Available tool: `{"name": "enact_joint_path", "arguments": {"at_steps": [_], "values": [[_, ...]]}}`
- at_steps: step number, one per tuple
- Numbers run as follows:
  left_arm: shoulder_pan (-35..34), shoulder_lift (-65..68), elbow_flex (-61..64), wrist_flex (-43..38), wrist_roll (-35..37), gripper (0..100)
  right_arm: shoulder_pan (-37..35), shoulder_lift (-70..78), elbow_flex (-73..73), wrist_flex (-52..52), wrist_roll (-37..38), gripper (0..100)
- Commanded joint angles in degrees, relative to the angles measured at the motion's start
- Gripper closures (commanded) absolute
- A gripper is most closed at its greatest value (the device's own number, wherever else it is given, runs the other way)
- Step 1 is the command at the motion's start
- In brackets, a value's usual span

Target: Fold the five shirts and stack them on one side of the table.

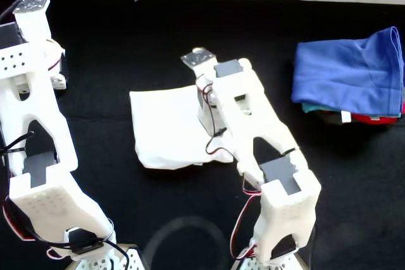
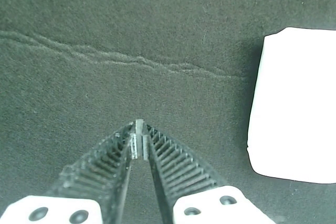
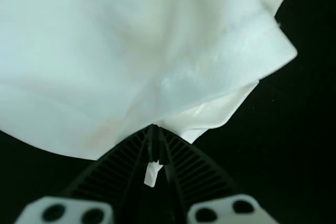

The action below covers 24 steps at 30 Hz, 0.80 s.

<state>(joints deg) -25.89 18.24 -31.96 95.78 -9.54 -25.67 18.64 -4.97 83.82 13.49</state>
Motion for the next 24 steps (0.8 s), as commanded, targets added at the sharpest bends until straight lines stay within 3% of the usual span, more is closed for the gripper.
{"name": "enact_joint_path", "arguments": {"at_steps": [1, 10, 14, 24], "values": [[0.2, -3.2, -2.2, -0.4, -0.2, 99, 1.1, -4.1, 0.5, 1.3, -0.2, 99.1], [0.0, -3.6, -2.2, -0.2, -0.2, 99, 10.0, -3.6, 0.6, -3.5, 0.0, 99.1], [0.2, -3.7, -2.2, -0.3, -0.2, 99, 10.4, -4.0, 0.3, -1.5, 3.3, 99.1], [0.3, -3.7, -2.2, 0.0, 0.0, 99, 10.7, -13.1, -9.6, 5.5, 3.2, 99.1]]}}
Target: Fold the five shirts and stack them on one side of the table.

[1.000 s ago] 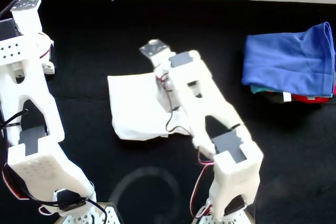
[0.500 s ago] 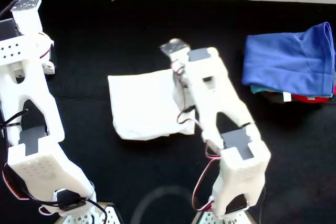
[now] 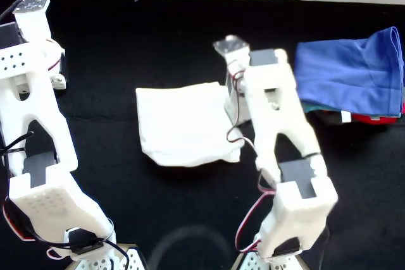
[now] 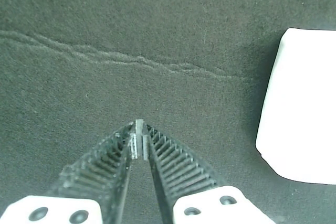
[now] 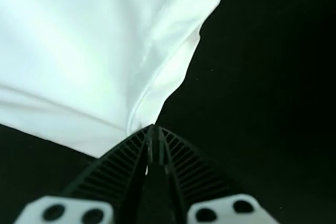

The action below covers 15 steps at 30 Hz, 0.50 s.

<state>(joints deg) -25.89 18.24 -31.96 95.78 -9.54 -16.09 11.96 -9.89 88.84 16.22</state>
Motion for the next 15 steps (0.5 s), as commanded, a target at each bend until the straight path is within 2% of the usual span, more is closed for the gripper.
{"name": "enact_joint_path", "arguments": {"at_steps": [1, 6, 11, 15], "values": [[0.3, -3.7, -2.2, 0.1, 0.0, 99, 1.1, -7.3, -5.1, -0.3, 0.4, 99.1], [0.3, -3.3, -2.2, -0.1, 0.0, 99, 0.1, -6.0, -4.6, -1.5, 0.4, 98.0], [0.4, -3.3, -2.2, -0.2, 0.0, 99, 0.0, -0.1, -4.6, -1.5, 0.4, 87.9], [0.4, -3.6, -2.2, -0.2, 0.0, 99, 0.0, 2.3, -5.4, -2.0, 0.4, 87.5]]}}
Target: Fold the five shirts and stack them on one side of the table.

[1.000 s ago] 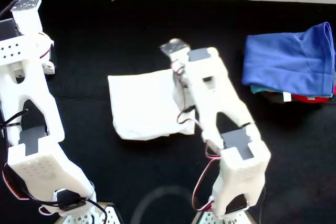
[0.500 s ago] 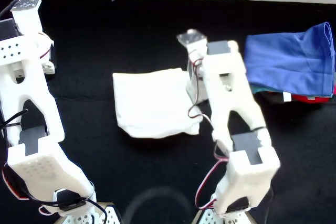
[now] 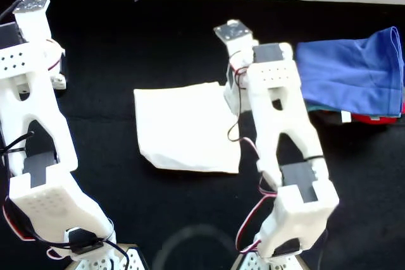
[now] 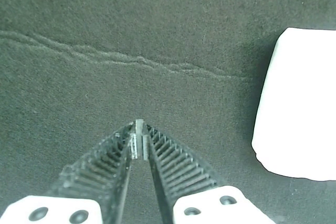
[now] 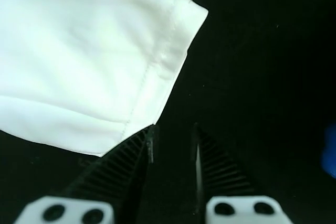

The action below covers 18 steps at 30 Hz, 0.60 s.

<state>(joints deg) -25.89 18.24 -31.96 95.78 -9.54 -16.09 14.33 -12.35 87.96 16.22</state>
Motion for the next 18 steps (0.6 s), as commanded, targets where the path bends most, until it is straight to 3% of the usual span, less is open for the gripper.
{"name": "enact_joint_path", "arguments": {"at_steps": [1, 5, 10, 13, 18], "values": [[0.5, -3.6, -2.2, -0.2, 0.0, 99, -0.3, -0.3, -3.1, -2.4, 0.1, 87.9], [4.5, -3.2, -1.3, 1.1, 0.1, 99, -1.7, 0.0, -3.6, -11.7, -6.9, 99.8], [11.4, -3.9, 3.4, 1.4, 0.1, 99, -2.3, 6.0, -3.7, -19.6, -8.2, 99.1], [12.2, -3.8, 4.4, 1.4, 0.1, 99, -2.2, 9.5, -6.3, -17.3, -8.4, 95.6], [11.6, -3.3, 4.4, 1.4, 0.1, 99, -2.1, 12.4, -13.5, -13.7, -8.4, 80.3]]}}
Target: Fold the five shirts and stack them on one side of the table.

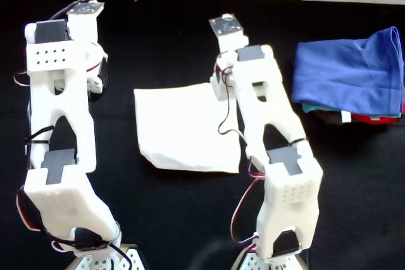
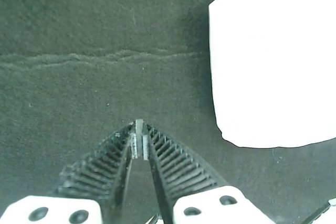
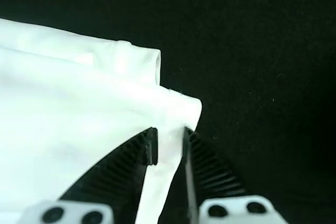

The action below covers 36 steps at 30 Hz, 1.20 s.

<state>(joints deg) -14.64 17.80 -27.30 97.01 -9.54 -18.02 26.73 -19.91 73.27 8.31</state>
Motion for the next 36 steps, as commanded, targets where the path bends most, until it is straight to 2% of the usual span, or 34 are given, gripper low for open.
{"name": "enact_joint_path", "arguments": {"at_steps": [1, 7, 16, 18, 21, 22, 31, 36], "values": [[0.3, -2.9, -0.2, 0.2, 0.1, 99, -0.1, 0.4, -7.4, 1.0, -0.5, 79.0], [0.3, -2.9, -0.2, 0.2, 0.0, 99, 0.0, 6.0, -14.2, 1.3, -0.4, 79.0], [0.3, -3.0, -0.2, -0.7, -0.1, 99, 0.3, 13.9, -21.5, 7.2, -0.3, 79.7], [0.3, -3.1, -0.2, -0.7, 0.0, 99, 0.6, 15.6, -23.2, 7.5, -0.3, 84.9], [0.3, -3.1, -0.2, -0.7, 0.0, 99, 0.7, 17.5, -26.0, 7.7, -0.2, 98.4], [0.2, -3.1, -0.2, -0.7, 0.0, 99, 0.7, 17.7, -27.0, 7.7, -0.2, 99.7], [0.2, -3.1, -0.2, -0.7, 0.0, 99, 0.4, 18.2, -41.4, 10.6, -0.2, 99.3], [0.3, -3.4, -0.2, -0.6, 0.0, 99, 0.4, 18.4, -40.7, 9.3, -0.2, 99.0]]}}
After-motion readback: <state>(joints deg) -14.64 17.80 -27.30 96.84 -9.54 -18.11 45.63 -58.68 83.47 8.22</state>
